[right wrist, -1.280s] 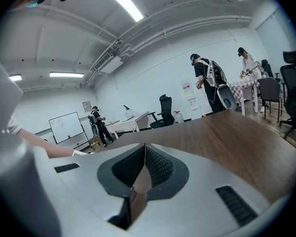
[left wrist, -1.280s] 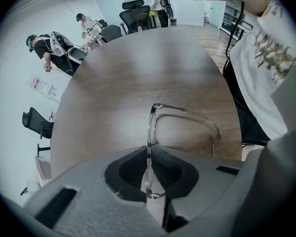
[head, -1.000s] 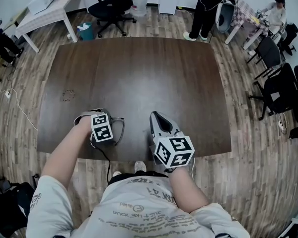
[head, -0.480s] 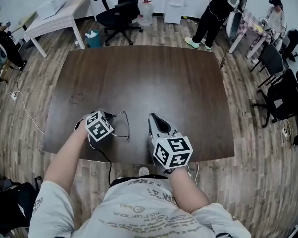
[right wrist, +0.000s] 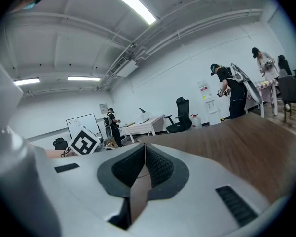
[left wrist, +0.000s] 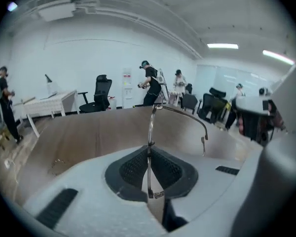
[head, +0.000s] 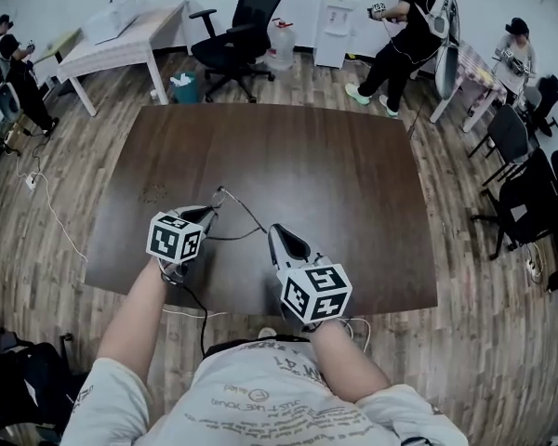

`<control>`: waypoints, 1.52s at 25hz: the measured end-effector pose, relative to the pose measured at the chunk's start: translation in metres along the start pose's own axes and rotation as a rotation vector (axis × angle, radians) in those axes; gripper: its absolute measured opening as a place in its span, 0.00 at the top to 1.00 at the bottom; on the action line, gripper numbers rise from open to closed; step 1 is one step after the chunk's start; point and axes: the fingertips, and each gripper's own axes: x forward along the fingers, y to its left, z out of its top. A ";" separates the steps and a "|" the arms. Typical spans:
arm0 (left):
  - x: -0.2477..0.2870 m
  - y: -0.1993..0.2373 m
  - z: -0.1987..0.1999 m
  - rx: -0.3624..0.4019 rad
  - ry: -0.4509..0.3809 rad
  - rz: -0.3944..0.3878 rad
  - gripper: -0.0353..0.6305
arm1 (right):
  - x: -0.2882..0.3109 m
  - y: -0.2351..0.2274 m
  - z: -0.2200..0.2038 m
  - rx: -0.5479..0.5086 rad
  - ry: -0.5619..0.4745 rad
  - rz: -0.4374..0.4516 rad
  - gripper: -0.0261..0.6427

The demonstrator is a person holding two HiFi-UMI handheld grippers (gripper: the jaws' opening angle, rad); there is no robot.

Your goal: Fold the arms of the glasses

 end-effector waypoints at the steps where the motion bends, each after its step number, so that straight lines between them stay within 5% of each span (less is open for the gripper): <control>1: -0.003 0.000 0.004 -0.064 -0.035 -0.012 0.90 | 0.001 0.003 -0.001 -0.003 0.000 0.008 0.94; 9: -0.025 -0.007 0.023 -0.466 -0.274 -0.124 0.90 | 0.011 0.032 -0.022 0.104 0.029 0.158 0.94; 12: -0.030 -0.013 0.028 -0.537 -0.323 -0.161 0.90 | 0.016 0.036 -0.026 0.123 0.037 0.185 0.93; 15: -0.031 -0.021 0.031 -0.577 -0.341 -0.184 0.90 | 0.016 0.039 -0.026 0.102 0.035 0.205 0.80; 24: -0.032 -0.044 0.028 -0.637 -0.351 -0.263 0.90 | 0.019 0.038 -0.021 0.081 0.014 0.187 0.82; 38: -0.048 -0.059 0.031 -0.558 -0.352 -0.283 0.90 | 0.014 0.057 -0.013 0.015 -0.034 0.218 0.93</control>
